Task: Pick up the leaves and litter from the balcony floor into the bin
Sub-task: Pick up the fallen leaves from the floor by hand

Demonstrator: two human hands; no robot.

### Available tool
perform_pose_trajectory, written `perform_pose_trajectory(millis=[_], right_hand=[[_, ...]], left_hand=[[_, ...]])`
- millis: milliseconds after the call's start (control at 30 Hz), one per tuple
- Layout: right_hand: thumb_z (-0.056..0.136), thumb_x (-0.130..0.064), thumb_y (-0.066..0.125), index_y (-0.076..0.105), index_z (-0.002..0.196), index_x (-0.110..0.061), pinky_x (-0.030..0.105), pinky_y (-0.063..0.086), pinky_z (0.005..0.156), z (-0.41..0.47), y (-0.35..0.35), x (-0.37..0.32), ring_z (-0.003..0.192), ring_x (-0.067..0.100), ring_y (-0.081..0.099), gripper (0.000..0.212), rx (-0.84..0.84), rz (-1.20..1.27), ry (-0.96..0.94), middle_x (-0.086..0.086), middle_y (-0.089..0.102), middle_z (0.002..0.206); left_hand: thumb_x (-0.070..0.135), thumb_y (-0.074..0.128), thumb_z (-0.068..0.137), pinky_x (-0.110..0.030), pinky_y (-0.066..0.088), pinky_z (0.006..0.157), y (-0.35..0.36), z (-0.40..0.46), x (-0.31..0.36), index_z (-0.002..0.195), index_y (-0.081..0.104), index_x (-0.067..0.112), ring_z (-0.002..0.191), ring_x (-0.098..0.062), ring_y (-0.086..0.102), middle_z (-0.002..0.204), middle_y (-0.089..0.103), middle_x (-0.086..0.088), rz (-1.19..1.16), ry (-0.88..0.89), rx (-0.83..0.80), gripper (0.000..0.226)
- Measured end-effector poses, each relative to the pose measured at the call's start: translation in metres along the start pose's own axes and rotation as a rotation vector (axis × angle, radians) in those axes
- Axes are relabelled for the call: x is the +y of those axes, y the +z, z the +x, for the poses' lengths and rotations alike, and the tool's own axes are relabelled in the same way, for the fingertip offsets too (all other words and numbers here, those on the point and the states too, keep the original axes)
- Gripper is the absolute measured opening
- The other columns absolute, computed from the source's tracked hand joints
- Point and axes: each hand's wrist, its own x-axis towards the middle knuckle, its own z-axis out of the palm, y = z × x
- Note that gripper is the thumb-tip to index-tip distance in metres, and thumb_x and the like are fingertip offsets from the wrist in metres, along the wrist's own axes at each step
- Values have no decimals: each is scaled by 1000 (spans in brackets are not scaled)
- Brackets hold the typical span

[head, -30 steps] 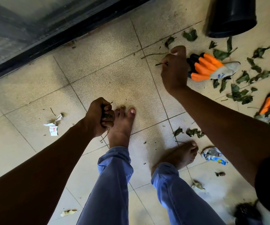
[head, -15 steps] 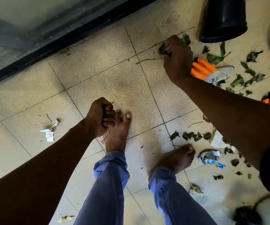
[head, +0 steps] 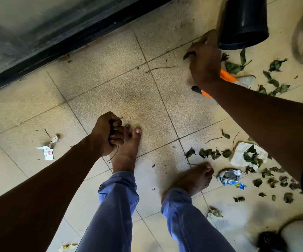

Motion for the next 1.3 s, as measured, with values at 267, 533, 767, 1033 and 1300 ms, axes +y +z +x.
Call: perform_pose_trajectory(millis=[267,533,767,1033,1300], right_hand=[[86,-13,53,77,99,-11,32,47,84,12,-3,7,102,32,65,27,-117,-38,1,15,71,109],[80,-7,70,64,120,-15,37,55,79,-26,7,-45,96,29,69,41,-241,154,-260,10,73,102],[80,4,53,71,92,-4,36,47,65,-44,36,-57,87,41,63,23,-178,-23,-134,20,63,97],[80,-5,73,80,88,-12,25,48,71,-97,-1,-74,84,22,68,13,-173,364,72,9,75,89],[85,-2,58,59,138,-9,42,51,85,-74,21,-42,103,39,64,53,-96,107,-17,21,68,110]], left_hand=[[25,39,85,-16,6,38,9,1,2,58,28,23,35,-7,16,53,22,7,-20,-6,-2,28],[26,39,85,-16,8,37,5,0,1,56,30,23,36,-7,15,53,22,8,-24,-2,-3,30],[27,39,84,-15,12,34,-3,-2,-2,56,30,23,36,-7,16,53,22,8,-6,8,-10,30],[23,39,85,-18,9,41,26,-12,-7,57,32,22,40,-9,16,55,21,6,-101,81,7,29],[26,40,87,-16,15,36,47,-5,-34,53,35,22,41,-8,18,56,20,7,-95,46,-89,34]])
